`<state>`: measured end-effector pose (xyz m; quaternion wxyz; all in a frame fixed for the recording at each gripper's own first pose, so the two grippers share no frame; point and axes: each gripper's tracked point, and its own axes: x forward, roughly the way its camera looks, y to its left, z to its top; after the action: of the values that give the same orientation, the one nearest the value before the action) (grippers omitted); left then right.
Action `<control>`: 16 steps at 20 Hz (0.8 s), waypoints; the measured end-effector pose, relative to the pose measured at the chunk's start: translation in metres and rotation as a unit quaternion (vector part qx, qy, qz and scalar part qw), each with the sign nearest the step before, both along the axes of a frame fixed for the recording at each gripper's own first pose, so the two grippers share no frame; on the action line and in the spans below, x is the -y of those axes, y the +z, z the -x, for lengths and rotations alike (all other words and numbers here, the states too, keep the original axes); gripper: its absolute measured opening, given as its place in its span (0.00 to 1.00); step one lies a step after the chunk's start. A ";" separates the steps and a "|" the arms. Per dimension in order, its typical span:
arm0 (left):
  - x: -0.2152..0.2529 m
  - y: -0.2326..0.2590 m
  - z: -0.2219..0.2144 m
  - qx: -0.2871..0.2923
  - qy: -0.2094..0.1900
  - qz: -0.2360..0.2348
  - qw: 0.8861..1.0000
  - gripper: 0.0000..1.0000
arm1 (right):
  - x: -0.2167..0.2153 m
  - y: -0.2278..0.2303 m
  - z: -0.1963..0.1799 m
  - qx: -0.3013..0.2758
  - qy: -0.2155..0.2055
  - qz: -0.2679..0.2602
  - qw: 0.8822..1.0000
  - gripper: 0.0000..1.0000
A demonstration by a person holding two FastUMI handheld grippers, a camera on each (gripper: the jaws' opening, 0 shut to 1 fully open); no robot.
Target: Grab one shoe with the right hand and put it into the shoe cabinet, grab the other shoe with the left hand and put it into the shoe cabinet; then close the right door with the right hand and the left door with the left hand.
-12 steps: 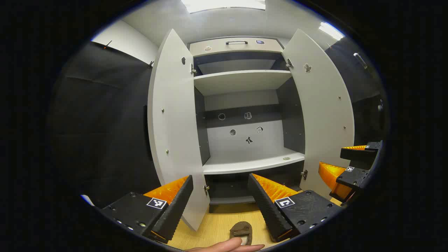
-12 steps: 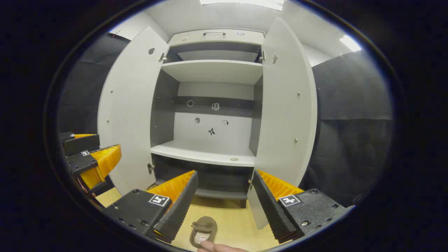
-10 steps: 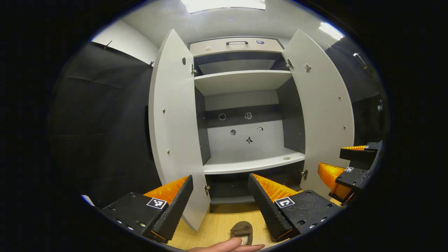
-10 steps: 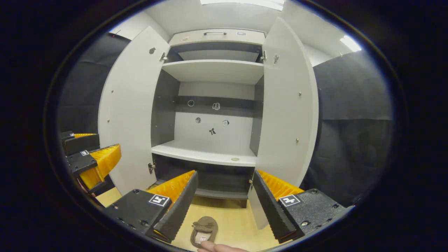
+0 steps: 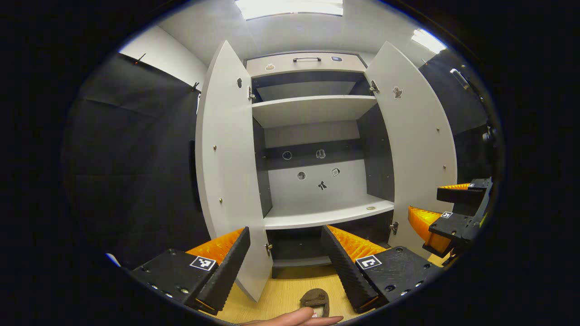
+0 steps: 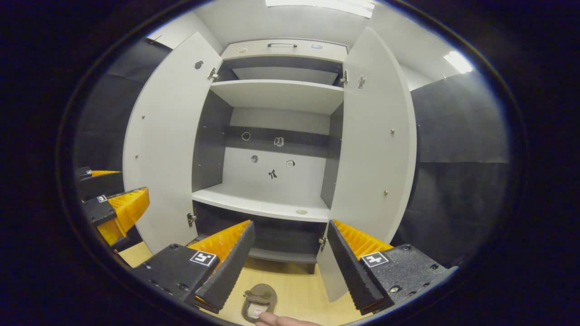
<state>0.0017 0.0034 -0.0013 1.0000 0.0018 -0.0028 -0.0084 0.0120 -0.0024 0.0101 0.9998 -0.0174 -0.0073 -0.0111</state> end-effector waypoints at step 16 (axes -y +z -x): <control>-0.044 -0.016 0.013 -0.016 0.086 0.007 0.996 0.96 | -0.046 -0.116 0.002 -0.101 0.101 0.070 0.987 0.99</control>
<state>-0.0111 0.0472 -0.0170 0.9969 -0.0054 0.0132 0.0772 0.0100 0.0439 -0.1055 0.9876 -0.0874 0.0916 0.0927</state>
